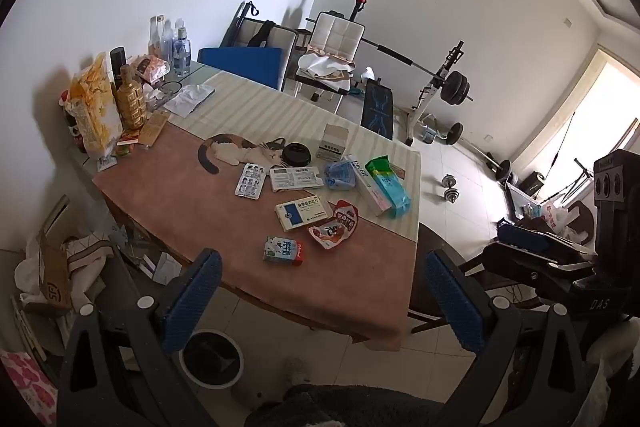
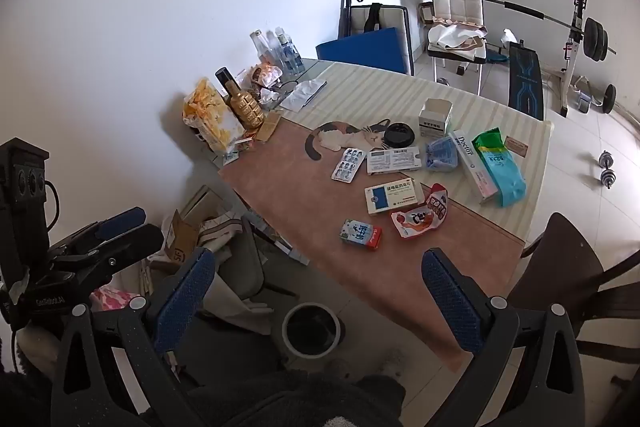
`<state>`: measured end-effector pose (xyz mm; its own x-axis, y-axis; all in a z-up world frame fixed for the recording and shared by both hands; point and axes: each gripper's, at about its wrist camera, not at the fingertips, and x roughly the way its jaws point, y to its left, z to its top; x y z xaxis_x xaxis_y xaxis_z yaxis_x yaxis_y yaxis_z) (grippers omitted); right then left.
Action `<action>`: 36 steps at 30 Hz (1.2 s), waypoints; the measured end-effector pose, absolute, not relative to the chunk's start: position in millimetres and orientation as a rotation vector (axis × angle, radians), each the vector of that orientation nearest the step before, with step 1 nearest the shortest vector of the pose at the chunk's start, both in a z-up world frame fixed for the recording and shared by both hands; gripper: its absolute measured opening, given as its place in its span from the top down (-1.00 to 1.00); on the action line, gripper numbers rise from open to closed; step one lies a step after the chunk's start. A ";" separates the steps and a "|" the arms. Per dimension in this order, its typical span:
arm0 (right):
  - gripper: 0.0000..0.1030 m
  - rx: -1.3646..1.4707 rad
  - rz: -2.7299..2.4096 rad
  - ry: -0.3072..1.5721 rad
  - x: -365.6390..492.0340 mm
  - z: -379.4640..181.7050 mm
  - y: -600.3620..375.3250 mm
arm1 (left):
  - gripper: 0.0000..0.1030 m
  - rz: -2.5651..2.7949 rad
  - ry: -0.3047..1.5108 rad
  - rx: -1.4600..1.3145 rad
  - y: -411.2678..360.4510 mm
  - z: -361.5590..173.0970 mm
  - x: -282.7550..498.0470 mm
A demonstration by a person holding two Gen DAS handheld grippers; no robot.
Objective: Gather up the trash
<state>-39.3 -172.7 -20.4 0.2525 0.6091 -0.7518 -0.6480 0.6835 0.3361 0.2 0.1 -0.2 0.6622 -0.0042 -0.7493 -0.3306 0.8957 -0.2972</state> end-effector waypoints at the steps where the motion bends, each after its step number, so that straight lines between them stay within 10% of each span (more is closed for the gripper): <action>1: -1.00 -0.045 0.854 1.004 -39.3 -20.5 -173.0 | -1.00 0.191 0.832 -0.434 0.0 -0.2 0.3; 36: -1.00 -0.029 0.883 1.021 -38.2 -23.2 -169.1 | -1.00 0.177 0.827 -0.441 -3.0 -2.6 3.5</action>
<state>-38.2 -169.1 -23.2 0.2197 0.6254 -0.7488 -0.6509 0.6657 0.3650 3.5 -3.0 -2.6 0.6686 -0.0176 -0.7434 -0.3201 0.8956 -0.3090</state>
